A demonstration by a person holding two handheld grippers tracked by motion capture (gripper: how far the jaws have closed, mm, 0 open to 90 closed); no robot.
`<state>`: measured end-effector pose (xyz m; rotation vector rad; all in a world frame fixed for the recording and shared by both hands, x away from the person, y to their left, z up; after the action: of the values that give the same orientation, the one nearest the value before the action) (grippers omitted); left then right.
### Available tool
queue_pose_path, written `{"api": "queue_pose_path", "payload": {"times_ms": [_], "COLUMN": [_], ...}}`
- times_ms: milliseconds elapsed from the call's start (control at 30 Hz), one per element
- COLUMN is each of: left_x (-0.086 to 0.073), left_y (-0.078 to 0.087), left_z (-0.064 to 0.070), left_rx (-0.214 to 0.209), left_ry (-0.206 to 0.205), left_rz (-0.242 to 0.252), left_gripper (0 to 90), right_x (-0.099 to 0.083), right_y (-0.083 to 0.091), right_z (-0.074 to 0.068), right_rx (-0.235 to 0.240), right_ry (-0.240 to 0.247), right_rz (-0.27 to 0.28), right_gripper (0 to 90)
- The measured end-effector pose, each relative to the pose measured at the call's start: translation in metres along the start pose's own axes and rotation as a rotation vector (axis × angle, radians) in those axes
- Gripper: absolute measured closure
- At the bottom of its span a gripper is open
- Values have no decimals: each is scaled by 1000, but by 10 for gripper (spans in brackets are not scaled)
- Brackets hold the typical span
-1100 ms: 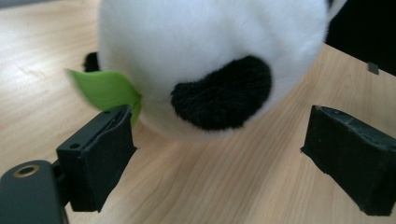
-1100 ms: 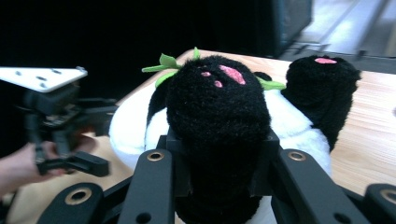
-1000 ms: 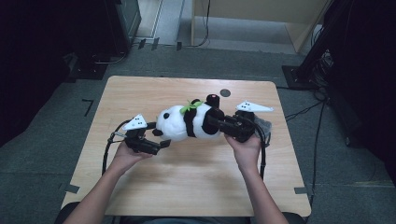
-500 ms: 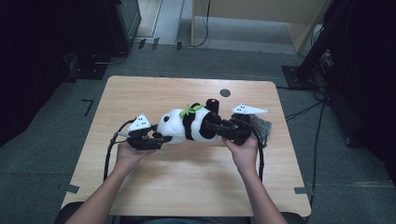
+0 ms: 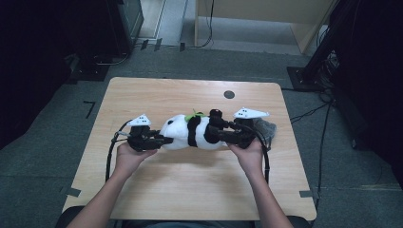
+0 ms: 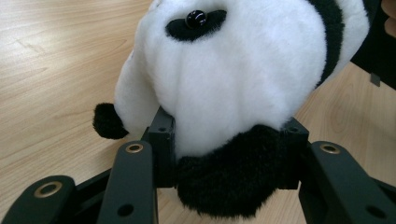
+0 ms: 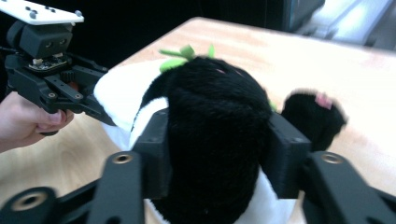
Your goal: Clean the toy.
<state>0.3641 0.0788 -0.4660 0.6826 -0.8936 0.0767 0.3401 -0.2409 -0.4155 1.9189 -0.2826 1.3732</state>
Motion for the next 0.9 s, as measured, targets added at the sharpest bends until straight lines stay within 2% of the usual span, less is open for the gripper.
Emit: {"api": "queue_pose_path", "payload": {"times_ms": [100, 133, 167, 267, 333, 400, 433, 500, 567, 633, 700, 767, 833, 900], "left_x": [2, 3, 5, 8, 10, 13, 13, 15, 17, 17, 17, 17, 17, 17], "left_y": [3, 6, 9, 17, 20, 21, 21, 21, 21, 23, 24, 26, 26, 25], "left_z": [-2, -2, -4, -9, -9, -7, -6, -2, 2, 4, 6, 10, 12, 12], "left_rx": [-7, 9, 14, 16, 10, 0, -7, -21, -24, -28, -39, -39, -42, -55], "left_ry": [25, 26, 37, 55, 54, 69, 71, 63, 49, 52, 60, 50, 39, 58], "left_rz": [2, 9, 13, 37, 45, 54, 58, 50, 35, 28, 32, 30, 31, 24], "left_gripper": [550, 550, 551, 557, 559, 554, 553, 556, 557, 556, 555, 554, 554, 554], "right_x": [-1, -2, -3, -6, -9, -13, -16, -21, -24, -25, -26, -26, -27, -28], "right_y": [2, 3, 5, 9, 10, 8, 6, -1, -8, -10, -10, -10, -11, -11], "right_z": [-1, -1, 0, 5, 7, 7, 5, 0, -4, -4, -2, -1, -2, -3], "right_rx": [-24, -34, -36, 7, 31, 26, 39, 48, 44, 42, 60, 56, 80, 98], "right_ry": [71, 83, 84, 32, 32, 73, 113, 177, 208, 200, 190, 186, 187, 185], "right_rz": [63, 73, 78, 78, 80, 64, 51, 15, -10, -17, 2, 13, 16, 7], "right_gripper": [391, 369, 361, 346, 328, 318, 309, 257, 198, 179, 154, 129, 106, 103]}}
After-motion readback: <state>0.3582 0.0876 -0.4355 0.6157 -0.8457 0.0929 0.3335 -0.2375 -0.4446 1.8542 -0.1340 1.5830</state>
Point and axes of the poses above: each handheld gripper's, and its own axes: y roughly backward along the jaws, x roughly out of its top, z roughly to its right, the point moved 2 cm from there along -y, roughly forward along the jaws, and after that the axes turned 8 degrees about y, right-handed, at the moved point
